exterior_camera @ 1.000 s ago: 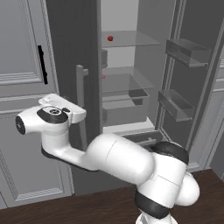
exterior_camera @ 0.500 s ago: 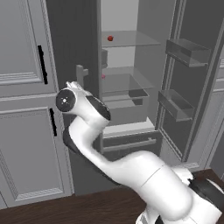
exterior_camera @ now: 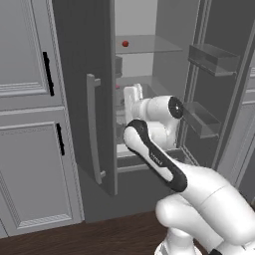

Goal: Take the strawberry from the fridge and place it on top of the pancake, located on the dining counter.

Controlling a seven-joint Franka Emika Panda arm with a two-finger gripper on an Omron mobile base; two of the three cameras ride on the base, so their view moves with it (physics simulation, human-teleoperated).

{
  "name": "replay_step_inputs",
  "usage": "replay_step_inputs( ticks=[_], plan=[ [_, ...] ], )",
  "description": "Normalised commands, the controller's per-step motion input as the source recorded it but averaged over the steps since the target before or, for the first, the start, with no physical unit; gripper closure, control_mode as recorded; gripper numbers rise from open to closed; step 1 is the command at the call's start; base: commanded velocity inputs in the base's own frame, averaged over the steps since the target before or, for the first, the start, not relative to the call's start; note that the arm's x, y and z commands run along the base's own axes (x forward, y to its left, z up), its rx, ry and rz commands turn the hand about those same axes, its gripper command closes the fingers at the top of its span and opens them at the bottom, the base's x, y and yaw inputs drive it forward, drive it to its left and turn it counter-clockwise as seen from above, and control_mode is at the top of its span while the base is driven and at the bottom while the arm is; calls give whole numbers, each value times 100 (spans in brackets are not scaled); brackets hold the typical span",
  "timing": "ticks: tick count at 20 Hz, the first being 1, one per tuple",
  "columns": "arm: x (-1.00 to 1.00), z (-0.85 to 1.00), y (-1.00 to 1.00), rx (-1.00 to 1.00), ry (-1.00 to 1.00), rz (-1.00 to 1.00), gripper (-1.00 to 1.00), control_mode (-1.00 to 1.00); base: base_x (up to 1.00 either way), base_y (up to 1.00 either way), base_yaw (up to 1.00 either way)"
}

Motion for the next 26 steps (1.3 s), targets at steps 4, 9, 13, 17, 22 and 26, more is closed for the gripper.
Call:
replay_step_inputs(
  ticks=[4,9,13,17,22,26],
  plan=[
    [81,0,0,97,29,38,-100,-100,0,0,0],
    [85,16,-4,73,32,37,-100,-100,0,0,0],
    [0,42,-31,37,18,20,-100,-100,0,0,0],
    [-2,59,-28,26,16,19,-100,-100,0,0,0],
    [18,50,-38,7,35,21,-100,-100,0,0,0],
    [24,-36,-51,0,24,31,-100,-100,0,0,0]
  ],
)
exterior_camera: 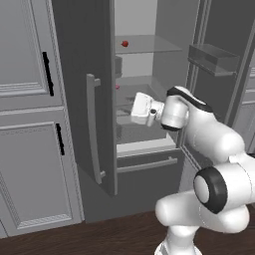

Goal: Take the strawberry from the fridge and place it on top of the pancake, located on the dining counter.

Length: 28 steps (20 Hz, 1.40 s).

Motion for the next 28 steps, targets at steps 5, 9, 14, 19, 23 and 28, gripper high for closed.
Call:
replay_step_inputs(
  ticks=[5,9,14,19,23,28],
  plan=[
    [7,-20,34,-1,-2,18,-100,-100,0,0,0],
    [56,-5,29,-7,0,12,-100,-100,0,0,0],
    [38,-17,12,-4,5,12,-100,-100,0,0,0],
    [-3,-10,77,-7,9,11,-100,-100,0,0,0],
    [-14,0,99,-10,0,4,-100,-100,0,0,0],
    [-29,0,98,-7,3,0,-100,-100,0,0,0]
  ],
)
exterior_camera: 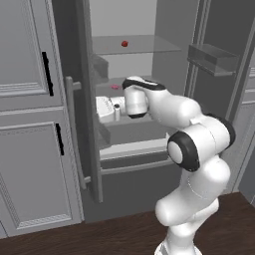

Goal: Take the strawberry from the fridge and place it on top of the pancake, located on the dining counter.

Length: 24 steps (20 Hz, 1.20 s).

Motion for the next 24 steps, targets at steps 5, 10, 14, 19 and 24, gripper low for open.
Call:
replay_step_inputs(
  ticks=[5,10,14,19,24],
  plan=[
    [-33,0,65,-3,3,0,-100,-100,0,0,0],
    [-14,0,-19,0,0,-3,-100,-100,0,0,0],
    [0,0,-92,0,3,-16,-100,-100,0,0,0],
    [0,0,-98,-12,-4,-7,-100,-100,0,0,0],
    [-5,0,-98,-26,-22,8,-100,-100,0,0,0]
  ],
)
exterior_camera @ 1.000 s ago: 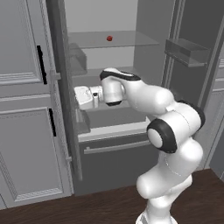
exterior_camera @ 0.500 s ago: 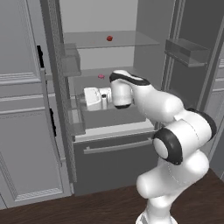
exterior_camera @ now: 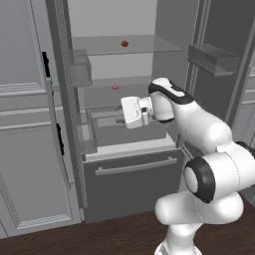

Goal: Take the strawberry from the fridge and place it on top of the pancake, located on the dining counter.

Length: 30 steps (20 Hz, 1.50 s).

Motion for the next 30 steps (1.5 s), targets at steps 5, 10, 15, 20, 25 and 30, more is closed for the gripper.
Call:
replay_step_inputs(
  ticks=[5,10,15,20,25,30],
  plan=[
    [-34,0,-86,-53,-46,41,-100,-100,0,0,0],
    [-33,0,-100,-55,-51,47,-100,-100,0,0,0],
    [-24,-6,-80,-49,-40,54,-100,-100,0,0,0],
    [-83,0,-55,-27,-49,45,-100,-100,0,0,0],
    [-92,2,20,-11,-34,18,-100,-100,0,0,0],
    [-57,1,51,-19,-11,12,-100,-100,0,0,0]
  ],
)
